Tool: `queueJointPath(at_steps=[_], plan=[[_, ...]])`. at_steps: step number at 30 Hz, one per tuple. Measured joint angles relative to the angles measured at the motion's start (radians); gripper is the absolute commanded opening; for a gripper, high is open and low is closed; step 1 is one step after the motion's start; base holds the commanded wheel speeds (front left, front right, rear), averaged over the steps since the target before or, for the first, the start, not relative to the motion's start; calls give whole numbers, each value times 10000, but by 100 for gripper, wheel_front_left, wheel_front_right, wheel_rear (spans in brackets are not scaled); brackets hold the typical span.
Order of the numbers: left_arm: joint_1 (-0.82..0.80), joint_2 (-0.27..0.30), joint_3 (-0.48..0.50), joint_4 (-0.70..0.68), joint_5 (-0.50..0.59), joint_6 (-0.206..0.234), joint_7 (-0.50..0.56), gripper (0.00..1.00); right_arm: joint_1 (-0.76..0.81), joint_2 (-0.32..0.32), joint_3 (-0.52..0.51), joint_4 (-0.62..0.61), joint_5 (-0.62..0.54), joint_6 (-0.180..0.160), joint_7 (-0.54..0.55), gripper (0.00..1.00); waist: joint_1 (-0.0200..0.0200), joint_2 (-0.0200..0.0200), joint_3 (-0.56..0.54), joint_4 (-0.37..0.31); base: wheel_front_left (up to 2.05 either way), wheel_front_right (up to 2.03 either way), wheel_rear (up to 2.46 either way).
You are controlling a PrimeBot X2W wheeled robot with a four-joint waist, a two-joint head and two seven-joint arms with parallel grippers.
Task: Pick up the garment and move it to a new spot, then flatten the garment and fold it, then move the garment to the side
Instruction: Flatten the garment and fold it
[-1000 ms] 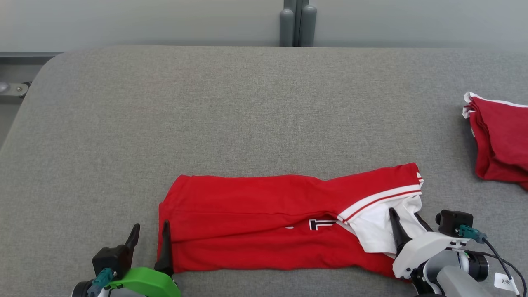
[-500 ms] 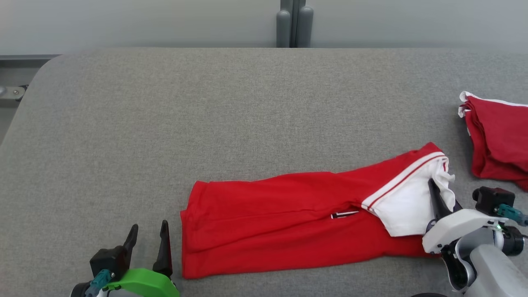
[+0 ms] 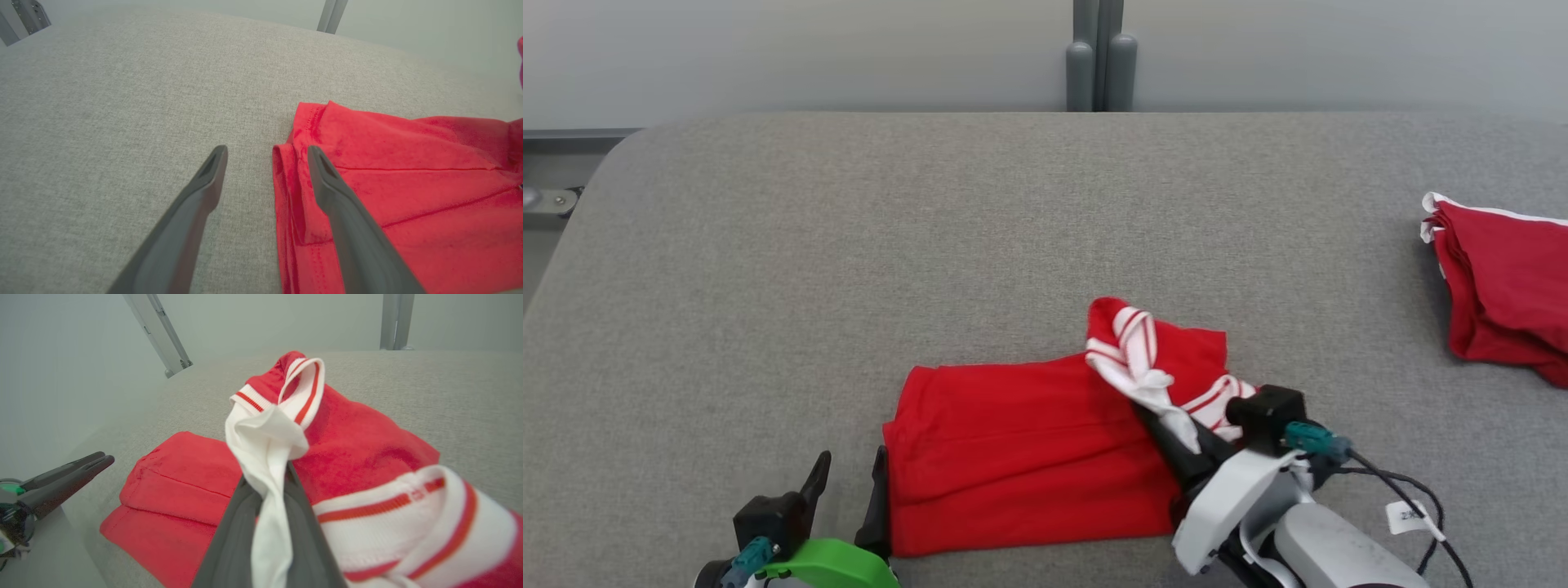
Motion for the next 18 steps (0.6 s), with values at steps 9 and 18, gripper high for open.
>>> queueJointPath(at_steps=[9, 18], plan=[[-115, 0, -671, 84, -198, -31, 0, 100, -1416, 700, 1967, 1256, 222, 0, 36, 0, 0, 0, 124, 923, 0, 0, 0], [-267, 0, -1026, 182, -401, 23, 0, 100, -2839, 1404, 3302, 3244, 972, 0, -366, 100, 0, 0, 487, 1953, 0, 0, 0]])
